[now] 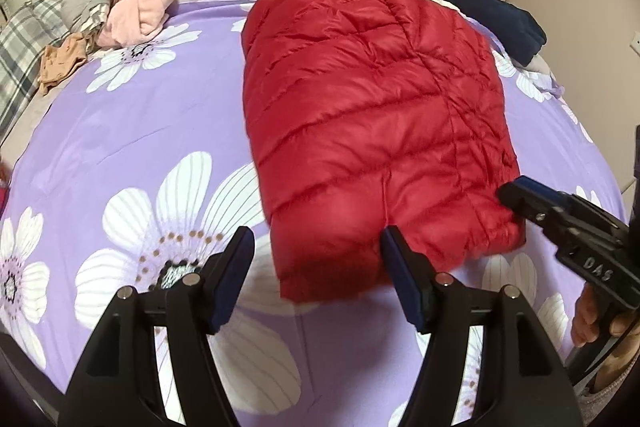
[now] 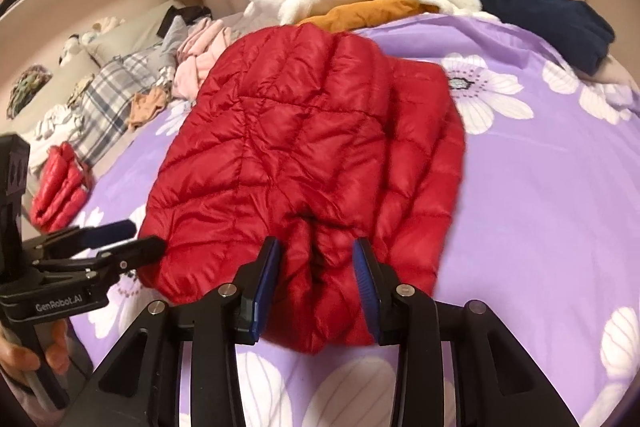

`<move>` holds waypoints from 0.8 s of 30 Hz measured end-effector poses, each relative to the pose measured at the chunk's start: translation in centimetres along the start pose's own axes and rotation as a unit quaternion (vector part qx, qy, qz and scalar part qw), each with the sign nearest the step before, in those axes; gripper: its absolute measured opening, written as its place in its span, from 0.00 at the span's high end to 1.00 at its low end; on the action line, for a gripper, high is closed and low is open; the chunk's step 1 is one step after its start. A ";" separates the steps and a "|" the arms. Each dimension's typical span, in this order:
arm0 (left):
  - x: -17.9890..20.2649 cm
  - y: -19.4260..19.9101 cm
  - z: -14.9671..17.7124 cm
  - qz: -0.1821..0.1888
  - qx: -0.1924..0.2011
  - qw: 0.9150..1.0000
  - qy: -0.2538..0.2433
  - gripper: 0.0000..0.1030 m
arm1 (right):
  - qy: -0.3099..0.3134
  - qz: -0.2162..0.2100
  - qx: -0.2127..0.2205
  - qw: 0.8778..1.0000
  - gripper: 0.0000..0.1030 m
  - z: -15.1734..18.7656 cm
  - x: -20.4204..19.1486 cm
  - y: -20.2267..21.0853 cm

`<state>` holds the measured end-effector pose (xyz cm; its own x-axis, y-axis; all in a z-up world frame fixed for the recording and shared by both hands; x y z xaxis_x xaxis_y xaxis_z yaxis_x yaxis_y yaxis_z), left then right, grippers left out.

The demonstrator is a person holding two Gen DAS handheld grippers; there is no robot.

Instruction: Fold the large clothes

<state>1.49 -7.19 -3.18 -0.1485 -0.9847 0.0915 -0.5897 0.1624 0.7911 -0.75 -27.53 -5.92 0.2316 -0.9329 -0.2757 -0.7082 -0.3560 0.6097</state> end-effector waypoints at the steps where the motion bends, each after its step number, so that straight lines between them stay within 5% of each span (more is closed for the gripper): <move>1: -0.1 0.3 0.1 -0.002 0.000 1.000 0.002 0.33 | -0.002 0.001 0.003 1.000 0.63 0.0 0.0 0.5; 10: 0.2 3.9 0.7 -0.025 0.017 1.000 0.002 0.21 | 0.013 0.019 0.014 1.000 0.55 0.2 -0.7 4.2; 24: 1.8 10.2 0.2 -0.046 0.070 0.996 -0.002 0.01 | 0.027 0.052 0.052 0.997 0.18 -1.3 -2.9 9.3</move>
<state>-4.91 -7.29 4.97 -0.0914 -0.9956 0.0211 -0.7060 0.0797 0.7037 -7.14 -28.16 1.53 0.1868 -0.9669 -0.1740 -0.7944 -0.2529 0.5522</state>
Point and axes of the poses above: each gripper's, at about its wrist camera, not at the fingertips, and y roughly against the way its jaws point, x to its right, z to its underside, the point moved 4 cm from there along -y, roughly the way its jaws point, and after that the axes turned 3 degrees about x, right-handed, at the moved point
